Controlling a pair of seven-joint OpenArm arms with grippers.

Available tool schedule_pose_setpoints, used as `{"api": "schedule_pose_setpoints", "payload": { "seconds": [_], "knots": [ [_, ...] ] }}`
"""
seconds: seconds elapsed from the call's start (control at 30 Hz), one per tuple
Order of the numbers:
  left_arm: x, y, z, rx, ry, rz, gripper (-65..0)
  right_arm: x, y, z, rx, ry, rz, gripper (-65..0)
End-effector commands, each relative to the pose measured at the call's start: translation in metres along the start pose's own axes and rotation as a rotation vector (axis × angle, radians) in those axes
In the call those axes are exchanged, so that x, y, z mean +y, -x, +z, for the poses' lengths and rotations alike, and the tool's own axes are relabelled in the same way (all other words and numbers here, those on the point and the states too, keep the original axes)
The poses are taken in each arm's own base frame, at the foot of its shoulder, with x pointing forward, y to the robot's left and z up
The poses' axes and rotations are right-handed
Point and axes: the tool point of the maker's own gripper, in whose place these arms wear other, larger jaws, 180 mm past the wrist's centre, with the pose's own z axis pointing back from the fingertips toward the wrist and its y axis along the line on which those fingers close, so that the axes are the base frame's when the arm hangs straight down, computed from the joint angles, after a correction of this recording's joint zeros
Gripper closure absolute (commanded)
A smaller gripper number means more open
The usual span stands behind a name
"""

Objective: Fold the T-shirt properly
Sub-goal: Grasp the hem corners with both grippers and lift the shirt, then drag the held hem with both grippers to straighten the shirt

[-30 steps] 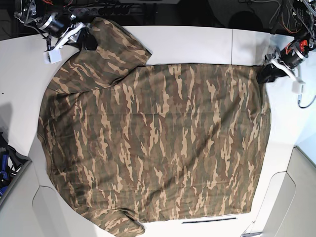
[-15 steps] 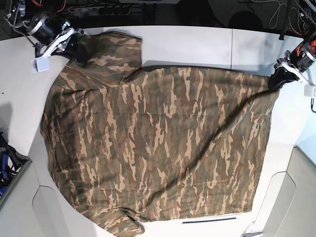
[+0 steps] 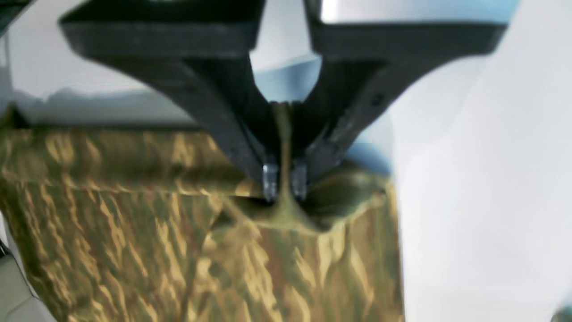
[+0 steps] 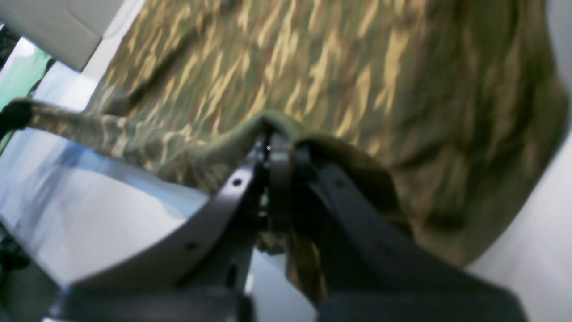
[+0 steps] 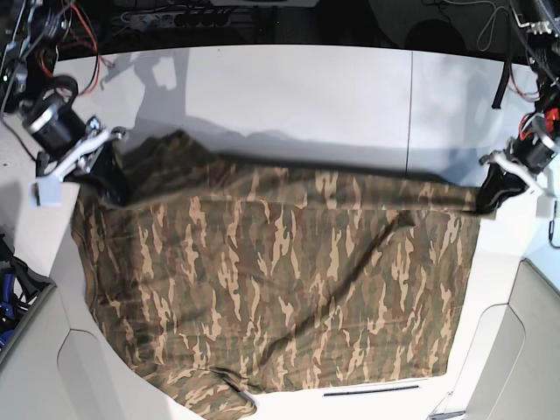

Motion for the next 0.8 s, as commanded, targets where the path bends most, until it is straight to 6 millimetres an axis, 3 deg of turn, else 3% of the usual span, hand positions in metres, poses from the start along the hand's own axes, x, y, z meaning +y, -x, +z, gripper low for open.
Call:
{"api": "schedule_pose_setpoints", "payload": {
  "seconds": [0.0, 0.23, 0.47, 0.7, 0.77],
  "knots": [
    [0.001, -0.02, -0.003, -0.05, 0.005, -0.038, 0.0, -0.004, -0.02, -0.003, -0.059, 0.001, 0.011, 0.0],
    [0.009, -0.034, -0.047, -0.061, -0.005, -0.066, 0.0, -0.038, -0.062, -0.046, -0.132, -0.007, -0.045, 0.0],
    [0.018, -0.071, -0.065, -0.114, -0.025, -0.075, 0.0, -0.07, -0.1, -0.087, -0.157, 0.021, -0.101, 0.0],
    [0.036, -0.08, -0.078, -0.144, -0.048, 0.003, -0.3, -0.083, -0.112, -0.12, -0.151, 0.007, -0.191, 0.0],
    [0.042, -0.078, -0.081, -0.147, -0.061, 0.017, -9.9, -0.085, -0.106, -0.129, -0.131, 0.014, -0.19, 0.0]
  ]
}}
